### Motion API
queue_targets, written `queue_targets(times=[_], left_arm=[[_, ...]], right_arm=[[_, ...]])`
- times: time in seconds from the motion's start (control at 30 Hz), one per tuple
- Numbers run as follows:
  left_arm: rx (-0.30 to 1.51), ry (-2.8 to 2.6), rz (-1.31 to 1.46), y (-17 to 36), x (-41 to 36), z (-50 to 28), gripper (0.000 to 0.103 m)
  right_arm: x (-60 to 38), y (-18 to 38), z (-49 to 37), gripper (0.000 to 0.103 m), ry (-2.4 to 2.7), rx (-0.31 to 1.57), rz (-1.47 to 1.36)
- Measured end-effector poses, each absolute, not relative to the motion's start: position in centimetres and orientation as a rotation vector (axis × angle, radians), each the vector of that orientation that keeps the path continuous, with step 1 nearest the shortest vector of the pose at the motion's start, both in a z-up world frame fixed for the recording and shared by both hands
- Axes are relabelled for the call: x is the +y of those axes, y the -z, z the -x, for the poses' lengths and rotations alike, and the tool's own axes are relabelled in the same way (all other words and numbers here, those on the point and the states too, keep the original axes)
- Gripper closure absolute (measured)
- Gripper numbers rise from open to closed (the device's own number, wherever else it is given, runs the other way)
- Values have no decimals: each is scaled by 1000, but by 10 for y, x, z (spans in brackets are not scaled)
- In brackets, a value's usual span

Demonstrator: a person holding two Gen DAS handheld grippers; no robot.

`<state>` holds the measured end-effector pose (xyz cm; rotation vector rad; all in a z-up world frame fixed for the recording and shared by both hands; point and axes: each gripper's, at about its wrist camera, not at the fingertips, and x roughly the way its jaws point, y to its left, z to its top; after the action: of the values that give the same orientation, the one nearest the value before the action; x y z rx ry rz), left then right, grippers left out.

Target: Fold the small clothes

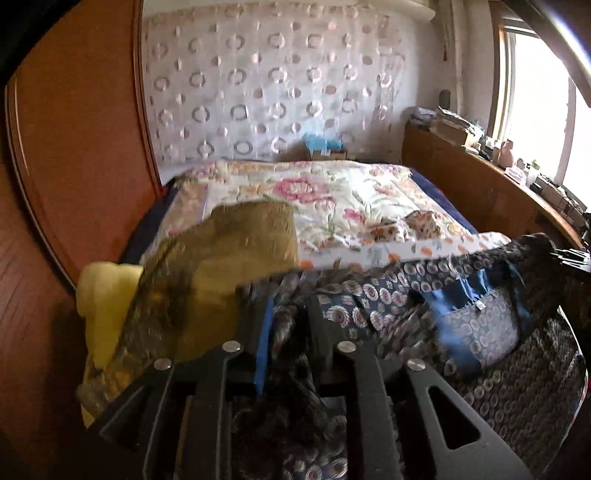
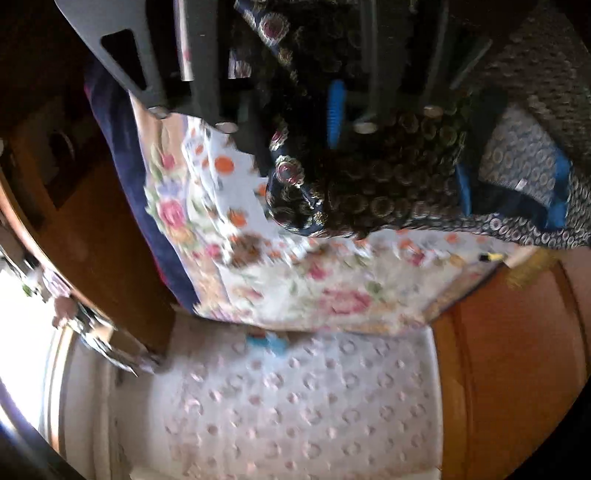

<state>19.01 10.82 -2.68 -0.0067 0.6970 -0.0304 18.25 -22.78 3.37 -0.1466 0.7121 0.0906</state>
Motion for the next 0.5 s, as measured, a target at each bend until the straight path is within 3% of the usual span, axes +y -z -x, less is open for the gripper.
queue_targets(times=[0.1, 0.2, 0.5], left_arm=[[683, 35, 26, 31, 114, -164, 57], [684, 45, 53, 36, 118, -149, 49], [671, 38, 92, 51, 122, -120, 47]], right_arm=[[-212, -34, -183, 61, -93, 715, 148], [-205, -44, -183, 57, -100, 679, 156], [-152, -37, -157, 53, -268, 686, 125]])
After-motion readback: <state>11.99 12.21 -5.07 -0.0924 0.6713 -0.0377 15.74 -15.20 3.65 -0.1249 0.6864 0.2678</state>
